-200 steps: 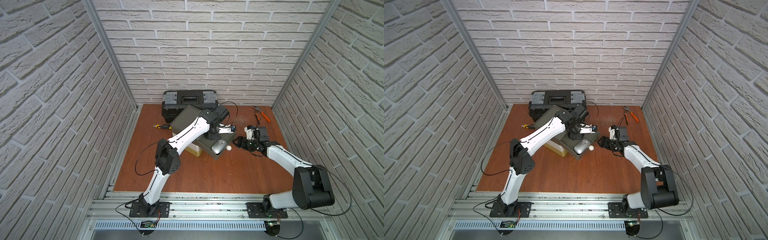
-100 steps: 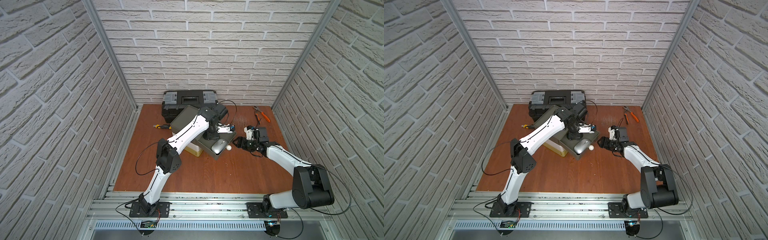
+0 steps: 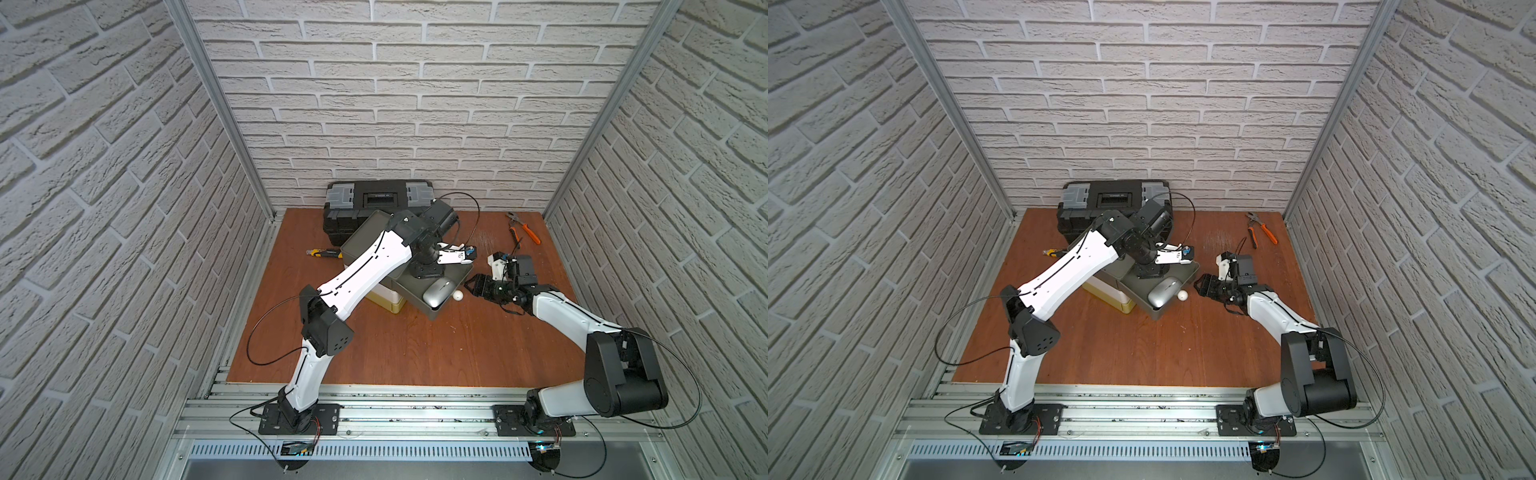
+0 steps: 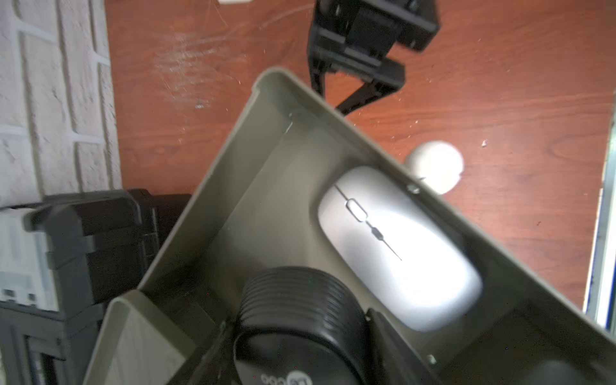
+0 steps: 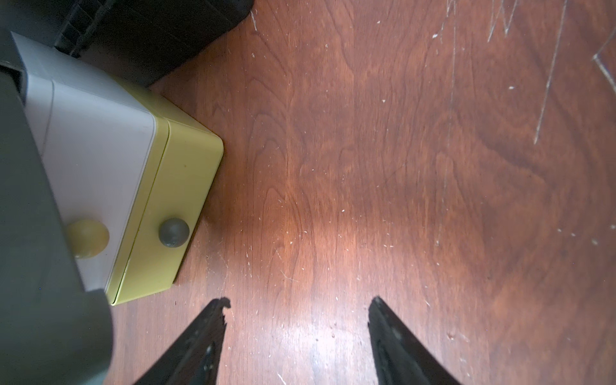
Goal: Take the mice out of the drawer
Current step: Pick up the mouse from the drawer, then place the mouse at the center of the board.
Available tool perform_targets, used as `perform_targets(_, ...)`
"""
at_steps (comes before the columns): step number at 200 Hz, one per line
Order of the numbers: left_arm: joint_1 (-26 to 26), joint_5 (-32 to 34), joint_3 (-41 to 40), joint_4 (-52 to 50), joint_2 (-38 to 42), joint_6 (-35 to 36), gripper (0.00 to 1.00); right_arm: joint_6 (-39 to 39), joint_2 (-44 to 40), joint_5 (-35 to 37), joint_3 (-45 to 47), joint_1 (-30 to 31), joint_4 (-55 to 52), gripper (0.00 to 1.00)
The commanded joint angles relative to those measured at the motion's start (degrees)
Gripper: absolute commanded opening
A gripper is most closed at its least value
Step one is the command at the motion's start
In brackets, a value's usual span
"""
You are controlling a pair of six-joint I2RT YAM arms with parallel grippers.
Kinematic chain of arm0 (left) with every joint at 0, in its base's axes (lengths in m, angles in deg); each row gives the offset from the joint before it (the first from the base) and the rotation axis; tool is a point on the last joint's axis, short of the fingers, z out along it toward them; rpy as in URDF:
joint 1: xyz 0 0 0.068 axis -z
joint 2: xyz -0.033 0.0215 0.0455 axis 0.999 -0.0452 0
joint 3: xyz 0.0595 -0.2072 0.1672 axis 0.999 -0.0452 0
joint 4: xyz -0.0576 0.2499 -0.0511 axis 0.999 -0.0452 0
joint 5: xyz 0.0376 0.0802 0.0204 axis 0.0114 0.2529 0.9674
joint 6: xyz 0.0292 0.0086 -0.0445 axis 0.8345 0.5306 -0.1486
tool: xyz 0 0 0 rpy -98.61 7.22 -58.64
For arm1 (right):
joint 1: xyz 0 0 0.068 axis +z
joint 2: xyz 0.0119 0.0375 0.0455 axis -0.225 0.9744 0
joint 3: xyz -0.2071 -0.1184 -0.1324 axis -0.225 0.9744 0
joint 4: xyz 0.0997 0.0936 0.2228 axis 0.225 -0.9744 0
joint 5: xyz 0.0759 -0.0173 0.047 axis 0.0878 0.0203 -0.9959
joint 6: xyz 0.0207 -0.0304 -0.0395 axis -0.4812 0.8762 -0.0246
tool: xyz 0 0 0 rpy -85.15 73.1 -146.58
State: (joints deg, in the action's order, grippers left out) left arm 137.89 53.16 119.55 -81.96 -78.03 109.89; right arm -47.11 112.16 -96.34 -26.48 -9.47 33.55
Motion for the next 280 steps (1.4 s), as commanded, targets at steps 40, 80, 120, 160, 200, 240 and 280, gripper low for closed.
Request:
perform_targets(40,4.5,8.4,-15.5,5.4,16.2,-11.7,0.38,-0.2,-2.6,-1.1,-0.2,0.2,1.6,0.70)
perform_targets(80,6.3,17.1,-43.8,11.9,35.0,-33.3,0.39,0.3,-2.8,-1.7,-1.1,0.2,1.3,0.70)
perform_targets(120,8.6,25.1,-66.7,18.5,50.0,-57.5,0.40,0.8,-1.9,-2.7,-1.5,0.2,1.0,0.70)
perform_targets(160,7.7,29.2,-79.2,22.7,53.7,-73.7,0.43,0.4,-2.5,-3.5,-0.9,0.3,1.4,0.70)
perform_targets(200,4.0,32.0,-84.9,21.9,48.8,-87.0,0.44,1.4,-3.3,-2.2,-1.0,0.2,0.3,0.70)
perform_targets(240,6.5,31.0,-90.9,26.1,48.3,-94.7,0.44,2.1,-3.3,-1.0,-1.1,0.2,-0.3,0.70)
perform_targets(280,10.3,28.5,-93.9,33.2,43.1,-90.9,0.47,1.7,-1.4,-1.8,-1.1,0.2,0.7,0.70)
